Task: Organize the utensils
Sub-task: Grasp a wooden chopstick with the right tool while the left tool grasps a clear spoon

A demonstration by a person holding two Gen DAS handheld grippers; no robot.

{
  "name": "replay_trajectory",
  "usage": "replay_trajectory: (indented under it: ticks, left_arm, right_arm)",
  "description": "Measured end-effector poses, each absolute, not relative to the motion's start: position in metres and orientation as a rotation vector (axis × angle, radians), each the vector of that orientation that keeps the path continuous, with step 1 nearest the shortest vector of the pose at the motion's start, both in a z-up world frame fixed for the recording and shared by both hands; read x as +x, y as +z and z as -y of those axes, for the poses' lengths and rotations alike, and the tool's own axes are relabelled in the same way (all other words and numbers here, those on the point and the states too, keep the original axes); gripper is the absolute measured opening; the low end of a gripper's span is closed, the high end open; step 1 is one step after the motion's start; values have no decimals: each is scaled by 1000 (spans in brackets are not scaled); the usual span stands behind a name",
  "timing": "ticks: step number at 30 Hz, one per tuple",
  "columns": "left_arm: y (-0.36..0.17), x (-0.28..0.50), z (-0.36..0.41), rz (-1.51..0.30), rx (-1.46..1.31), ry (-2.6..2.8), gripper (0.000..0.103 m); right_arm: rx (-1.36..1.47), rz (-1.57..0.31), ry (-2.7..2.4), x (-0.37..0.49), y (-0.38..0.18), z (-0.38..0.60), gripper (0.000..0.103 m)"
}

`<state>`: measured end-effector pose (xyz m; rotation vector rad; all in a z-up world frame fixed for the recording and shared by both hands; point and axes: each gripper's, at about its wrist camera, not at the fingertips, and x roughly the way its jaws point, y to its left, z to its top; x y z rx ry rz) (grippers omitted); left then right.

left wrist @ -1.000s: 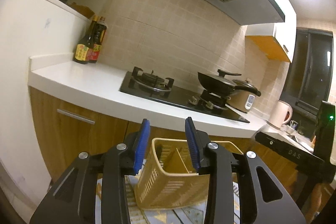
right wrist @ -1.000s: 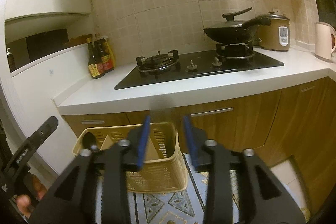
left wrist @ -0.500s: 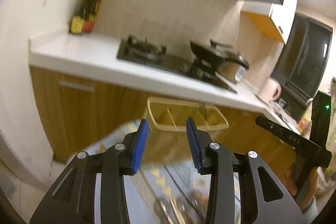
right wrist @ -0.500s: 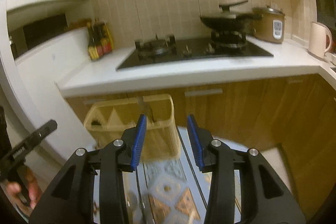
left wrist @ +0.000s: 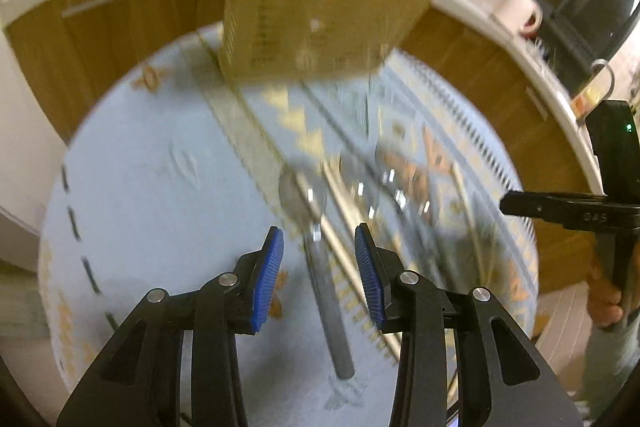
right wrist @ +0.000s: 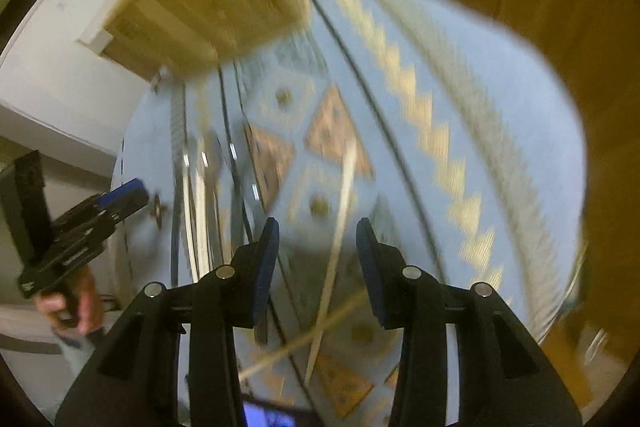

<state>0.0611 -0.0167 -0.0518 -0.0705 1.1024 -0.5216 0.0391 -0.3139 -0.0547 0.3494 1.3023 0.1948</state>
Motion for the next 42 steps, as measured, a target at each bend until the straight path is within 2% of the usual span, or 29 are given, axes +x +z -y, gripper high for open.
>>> replay_trajectory:
  ticks: [10,16,17,22,25,28,32,37,42]
  left_arm:
    - [-67,56,26,-1145,-13,-536,34]
    - [-71,55,30,-1158,6,-532,34]
    - [-71,55,30,-1159,12,-532,34]
    - [-72,55,33,-1161,44,-534,34]
    - [-72,57,36,-1166,56,-529,34]
    - [-72,61,40,-1171,72,-513,27]
    - [-72,62,44,-1170,93,-499,26]
    - [-72,63,40,-1168,105,-478,15]
    - [-71,68,43,-1178,110,-458,15]
  right_arm:
    - [360,-1383,132,7,-83,313,36]
    - [365,-1389,117,12,-90,310,19]
    - [343,-1385,116,12,-90,306,11]
    - [289,-1362,127,19,-88,293,3]
    - [269,-1334,139,24,-82,287,3]
    - [265,-1307,158,30,-74,284,3]
    - [263,-1274,193,40,-64,281,3]
    - [256,-1240,212,62,-55,271,3]
    - [234,-1230,194,88,-55,270,3]
